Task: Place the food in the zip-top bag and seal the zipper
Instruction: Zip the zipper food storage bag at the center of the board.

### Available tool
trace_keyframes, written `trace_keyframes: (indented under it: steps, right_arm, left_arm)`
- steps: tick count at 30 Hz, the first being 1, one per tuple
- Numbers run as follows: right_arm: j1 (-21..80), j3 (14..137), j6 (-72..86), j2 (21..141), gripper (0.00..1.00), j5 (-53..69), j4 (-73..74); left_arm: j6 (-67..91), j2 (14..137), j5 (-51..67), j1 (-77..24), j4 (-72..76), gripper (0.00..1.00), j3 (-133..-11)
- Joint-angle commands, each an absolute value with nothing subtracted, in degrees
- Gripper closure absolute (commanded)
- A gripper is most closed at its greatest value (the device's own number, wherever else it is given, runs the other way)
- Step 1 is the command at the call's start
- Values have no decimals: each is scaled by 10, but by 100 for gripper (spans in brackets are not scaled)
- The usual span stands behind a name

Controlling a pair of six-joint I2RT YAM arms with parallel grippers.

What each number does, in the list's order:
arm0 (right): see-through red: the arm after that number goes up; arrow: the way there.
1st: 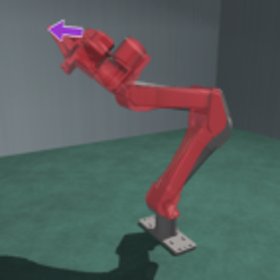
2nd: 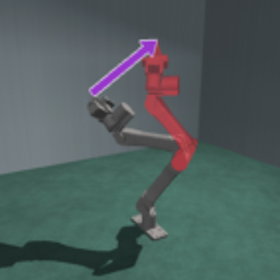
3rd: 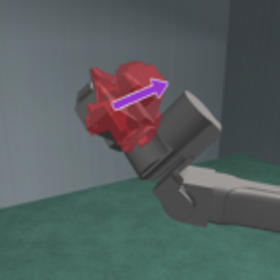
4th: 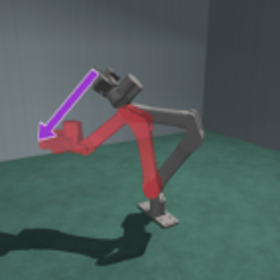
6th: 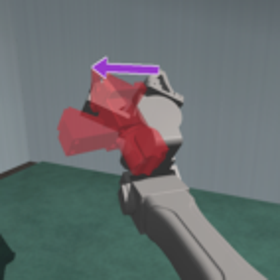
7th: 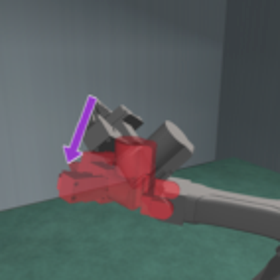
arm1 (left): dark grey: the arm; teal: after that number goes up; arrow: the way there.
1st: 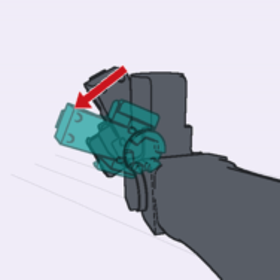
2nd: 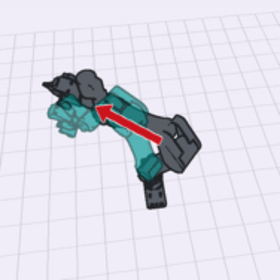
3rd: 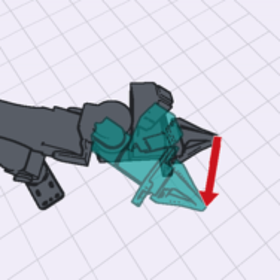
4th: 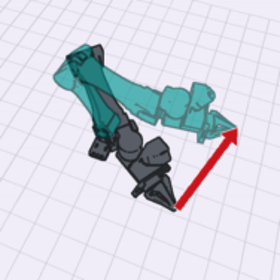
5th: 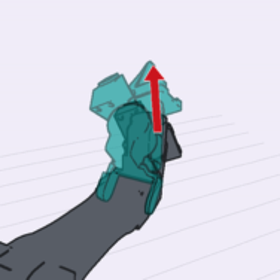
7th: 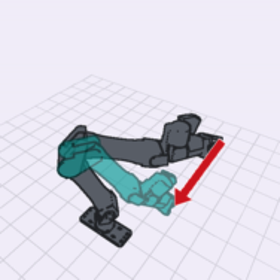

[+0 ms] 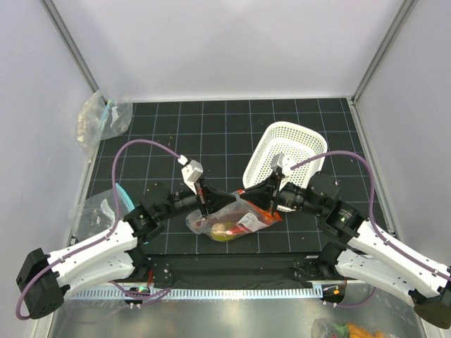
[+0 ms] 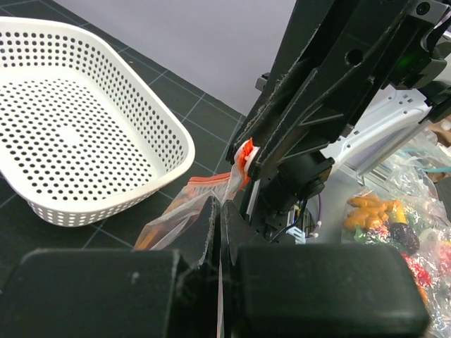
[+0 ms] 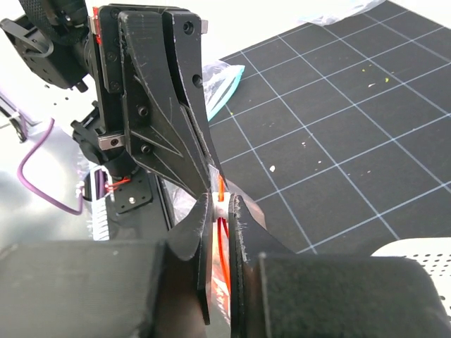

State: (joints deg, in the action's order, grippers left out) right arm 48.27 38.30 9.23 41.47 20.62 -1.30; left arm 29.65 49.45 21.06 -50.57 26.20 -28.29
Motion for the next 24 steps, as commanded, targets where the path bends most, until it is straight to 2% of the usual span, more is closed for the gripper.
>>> trace_keyframes:
  steps: [1, 11, 20, 24]
  right_arm:
    - [484, 384, 93, 407, 98, 199, -41]
    - [484, 410, 90, 466, 99, 215, -15]
    - [484, 416, 88, 473, 99, 205, -4]
    - [484, 418, 88, 476, 99, 201, -4]
  left_arm:
    - [299, 469, 195, -506, 284, 100, -299]
    - [301, 397, 100, -505, 268, 100, -272]
    - [296, 331, 34, -505, 242, 100, -259]
    - [301, 281, -55, -505, 227, 100, -238]
